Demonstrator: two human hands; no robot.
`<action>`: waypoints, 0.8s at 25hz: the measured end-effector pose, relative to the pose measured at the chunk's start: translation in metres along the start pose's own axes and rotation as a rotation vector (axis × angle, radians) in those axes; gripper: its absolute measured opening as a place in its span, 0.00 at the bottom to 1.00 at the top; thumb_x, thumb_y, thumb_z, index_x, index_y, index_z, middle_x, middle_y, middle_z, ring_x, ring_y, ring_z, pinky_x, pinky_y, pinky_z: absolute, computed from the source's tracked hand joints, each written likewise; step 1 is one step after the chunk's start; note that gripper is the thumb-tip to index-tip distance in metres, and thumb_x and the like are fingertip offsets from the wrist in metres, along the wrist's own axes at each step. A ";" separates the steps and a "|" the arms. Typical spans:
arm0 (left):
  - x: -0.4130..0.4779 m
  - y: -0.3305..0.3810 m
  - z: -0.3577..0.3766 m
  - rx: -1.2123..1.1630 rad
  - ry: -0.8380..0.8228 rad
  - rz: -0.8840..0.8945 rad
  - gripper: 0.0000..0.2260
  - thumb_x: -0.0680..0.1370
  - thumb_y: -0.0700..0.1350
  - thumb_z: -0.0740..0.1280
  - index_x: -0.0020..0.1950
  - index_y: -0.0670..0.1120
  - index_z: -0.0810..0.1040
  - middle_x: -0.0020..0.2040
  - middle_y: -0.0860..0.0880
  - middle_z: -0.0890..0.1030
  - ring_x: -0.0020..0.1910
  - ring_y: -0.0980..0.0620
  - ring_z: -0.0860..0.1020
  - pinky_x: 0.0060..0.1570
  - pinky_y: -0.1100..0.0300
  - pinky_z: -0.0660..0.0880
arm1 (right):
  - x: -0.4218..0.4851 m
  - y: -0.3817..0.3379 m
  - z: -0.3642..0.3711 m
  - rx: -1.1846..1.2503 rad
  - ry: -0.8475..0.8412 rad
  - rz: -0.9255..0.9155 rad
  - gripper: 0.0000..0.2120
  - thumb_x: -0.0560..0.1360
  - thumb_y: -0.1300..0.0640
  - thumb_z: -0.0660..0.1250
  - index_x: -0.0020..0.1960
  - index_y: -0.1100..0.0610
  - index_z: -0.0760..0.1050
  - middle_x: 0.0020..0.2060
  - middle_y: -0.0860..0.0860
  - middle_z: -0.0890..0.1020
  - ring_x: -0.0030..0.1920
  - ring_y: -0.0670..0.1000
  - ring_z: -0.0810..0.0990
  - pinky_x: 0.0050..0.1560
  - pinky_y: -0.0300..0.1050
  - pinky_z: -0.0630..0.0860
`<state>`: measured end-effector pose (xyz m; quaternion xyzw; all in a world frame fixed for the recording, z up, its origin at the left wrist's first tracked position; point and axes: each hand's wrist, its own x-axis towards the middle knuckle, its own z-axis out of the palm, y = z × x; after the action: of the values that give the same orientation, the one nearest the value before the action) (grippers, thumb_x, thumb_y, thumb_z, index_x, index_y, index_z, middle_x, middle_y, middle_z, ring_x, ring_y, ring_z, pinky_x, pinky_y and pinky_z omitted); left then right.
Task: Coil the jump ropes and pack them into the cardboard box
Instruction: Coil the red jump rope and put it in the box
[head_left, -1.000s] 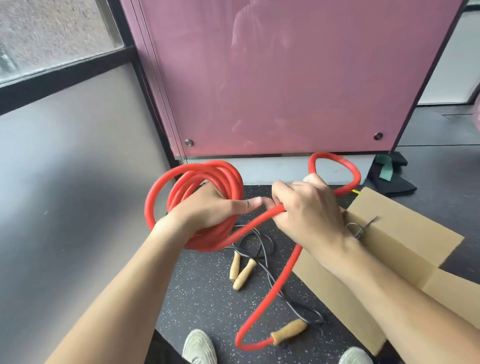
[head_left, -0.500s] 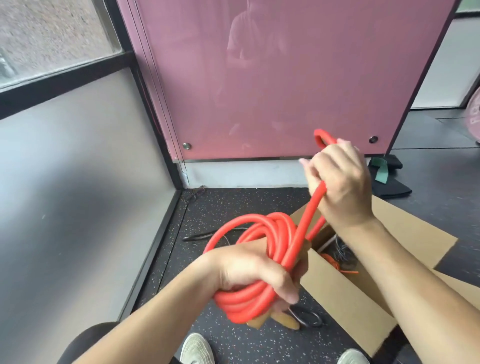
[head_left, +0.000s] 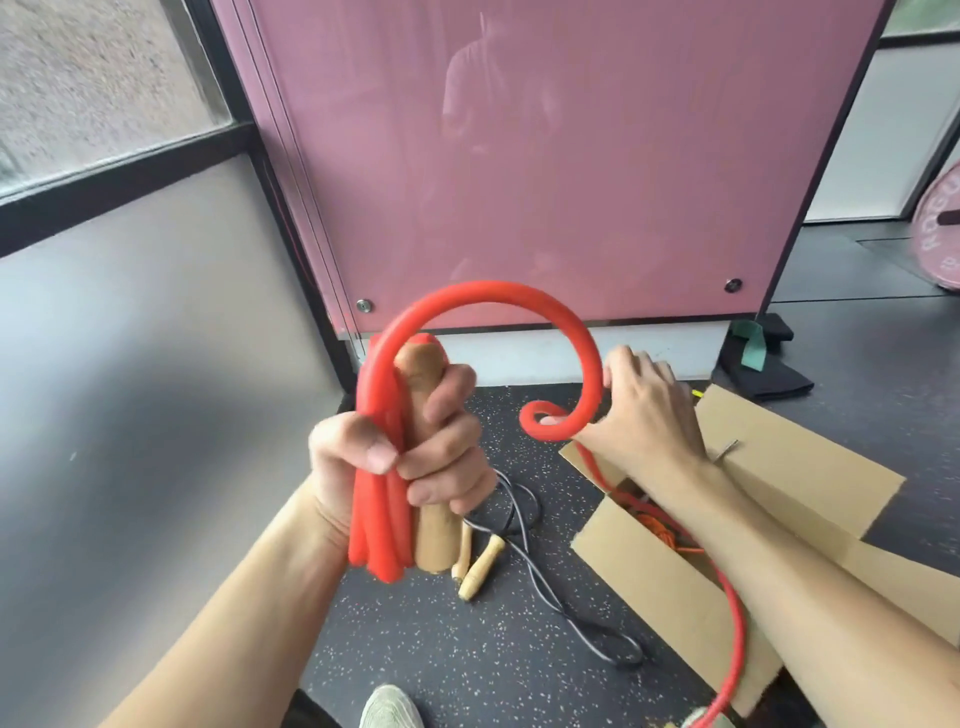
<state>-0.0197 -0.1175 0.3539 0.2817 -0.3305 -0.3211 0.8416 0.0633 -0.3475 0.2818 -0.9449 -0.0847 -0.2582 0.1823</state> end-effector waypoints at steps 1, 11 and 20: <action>0.003 -0.008 0.002 -0.012 0.009 0.001 0.20 0.65 0.34 0.71 0.48 0.50 0.67 0.34 0.46 0.70 0.26 0.49 0.69 0.36 0.51 0.67 | -0.004 -0.013 0.003 0.087 0.097 -0.118 0.25 0.69 0.41 0.76 0.51 0.53 0.66 0.44 0.52 0.76 0.44 0.57 0.76 0.47 0.54 0.75; -0.004 0.010 -0.006 0.198 1.051 0.222 0.03 0.64 0.42 0.65 0.30 0.48 0.74 0.28 0.49 0.70 0.25 0.53 0.67 0.34 0.59 0.67 | -0.052 -0.087 -0.014 1.182 0.217 0.121 0.13 0.76 0.41 0.70 0.50 0.45 0.69 0.29 0.53 0.71 0.28 0.47 0.70 0.30 0.47 0.67; -0.018 -0.009 -0.006 1.278 0.715 -0.658 0.09 0.56 0.45 0.76 0.29 0.47 0.77 0.27 0.51 0.78 0.28 0.53 0.75 0.33 0.56 0.72 | 0.003 -0.034 -0.083 0.684 0.710 -0.072 0.20 0.85 0.51 0.55 0.62 0.66 0.75 0.43 0.49 0.79 0.39 0.37 0.71 0.42 0.32 0.68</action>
<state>-0.0290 -0.1088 0.3377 0.8779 -0.0607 -0.1919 0.4346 0.0190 -0.3480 0.3598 -0.6811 -0.1300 -0.5277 0.4906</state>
